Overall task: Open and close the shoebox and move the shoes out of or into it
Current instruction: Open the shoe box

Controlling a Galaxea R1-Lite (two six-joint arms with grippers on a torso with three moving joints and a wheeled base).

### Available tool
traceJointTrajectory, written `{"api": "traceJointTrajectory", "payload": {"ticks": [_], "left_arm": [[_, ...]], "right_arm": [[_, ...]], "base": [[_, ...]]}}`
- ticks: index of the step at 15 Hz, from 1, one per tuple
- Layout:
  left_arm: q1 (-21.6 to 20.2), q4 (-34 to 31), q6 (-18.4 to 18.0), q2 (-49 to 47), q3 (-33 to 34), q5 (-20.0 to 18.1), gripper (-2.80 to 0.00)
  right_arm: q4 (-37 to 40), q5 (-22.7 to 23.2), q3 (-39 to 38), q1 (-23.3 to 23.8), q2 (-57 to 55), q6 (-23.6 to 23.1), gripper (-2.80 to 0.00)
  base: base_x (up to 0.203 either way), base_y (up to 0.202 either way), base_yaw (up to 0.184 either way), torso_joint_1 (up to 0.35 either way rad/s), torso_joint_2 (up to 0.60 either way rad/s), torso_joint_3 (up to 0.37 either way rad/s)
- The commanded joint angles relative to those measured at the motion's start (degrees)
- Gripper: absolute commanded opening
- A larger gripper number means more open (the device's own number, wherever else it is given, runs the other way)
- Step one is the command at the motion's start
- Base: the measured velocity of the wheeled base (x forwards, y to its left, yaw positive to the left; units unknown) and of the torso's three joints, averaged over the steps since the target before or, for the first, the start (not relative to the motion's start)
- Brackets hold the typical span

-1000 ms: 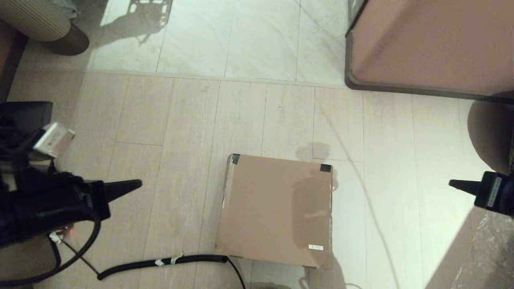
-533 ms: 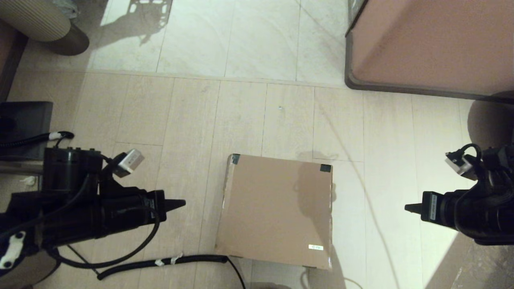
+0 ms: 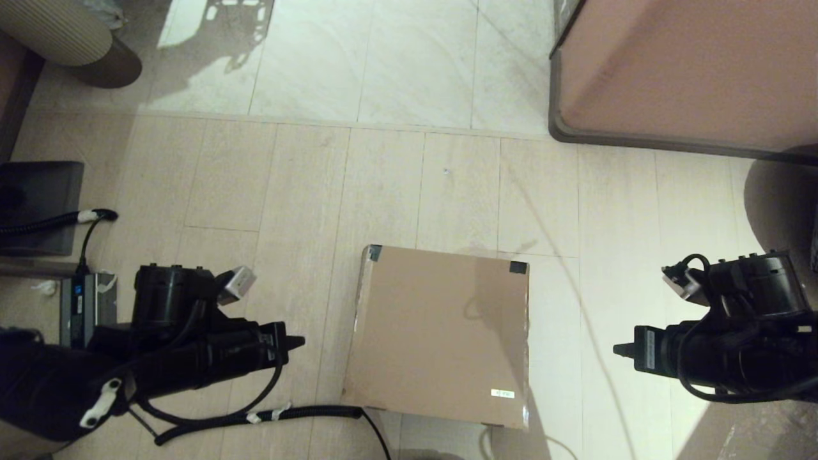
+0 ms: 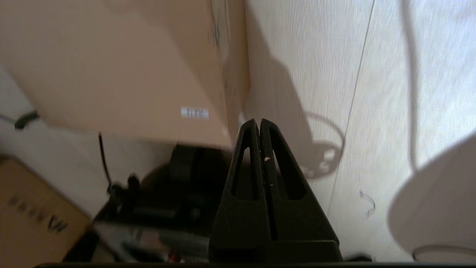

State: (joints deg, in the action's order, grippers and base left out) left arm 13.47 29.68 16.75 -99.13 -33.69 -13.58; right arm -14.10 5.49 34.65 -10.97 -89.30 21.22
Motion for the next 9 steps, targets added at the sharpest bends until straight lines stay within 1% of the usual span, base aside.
{"api": "traceJointTrajectory", "payload": {"ticks": [1, 2, 3, 5, 6, 9], "left_arm": [[0.04, 0.54, 0.2, -3.6, 0.04, -0.04, -2.8], [-0.02, 0.64, 0.24, -3.79, 0.03, -0.02, -2.8], [-0.11, 0.64, 0.6, -3.93, 0.03, 0.05, -2.8], [-0.09, 1.06, 4.26, -4.58, 0.07, -0.1, -2.8], [-0.03, 1.29, 5.4, -5.28, -0.16, -0.25, -2.8], [-0.02, 3.8, 6.43, -8.47, -1.04, -0.05, -2.8]], "right_arm": [[-11.51, -1.69, -2.71, -0.37, -6.18, 0.19, -2.8], [-13.45, -2.82, -3.76, -0.87, -7.29, 0.41, -2.8], [-13.66, -3.12, -3.88, -1.48, -7.82, 0.9, -2.8], [-13.89, -3.21, -3.42, -1.93, -9.18, 1.17, -2.8], [-14.0, -3.2, -3.48, -1.94, -10.14, 1.76, -2.8], [-14.22, -3.08, -2.96, -1.43, -12.51, 3.95, -2.8]], "base": [[0.0, 0.0, 0.0, 0.0, 0.0, 0.0], [0.0, 0.0, 0.0, 0.0, 0.0, 0.0], [0.0, 0.0, 0.0, 0.0, 0.0, 0.0], [0.0, 0.0, 0.0, 0.0, 0.0, 0.0], [0.0, 0.0, 0.0, 0.0, 0.0, 0.0], [0.0, 0.0, 0.0, 0.0, 0.0, 0.0]]}}
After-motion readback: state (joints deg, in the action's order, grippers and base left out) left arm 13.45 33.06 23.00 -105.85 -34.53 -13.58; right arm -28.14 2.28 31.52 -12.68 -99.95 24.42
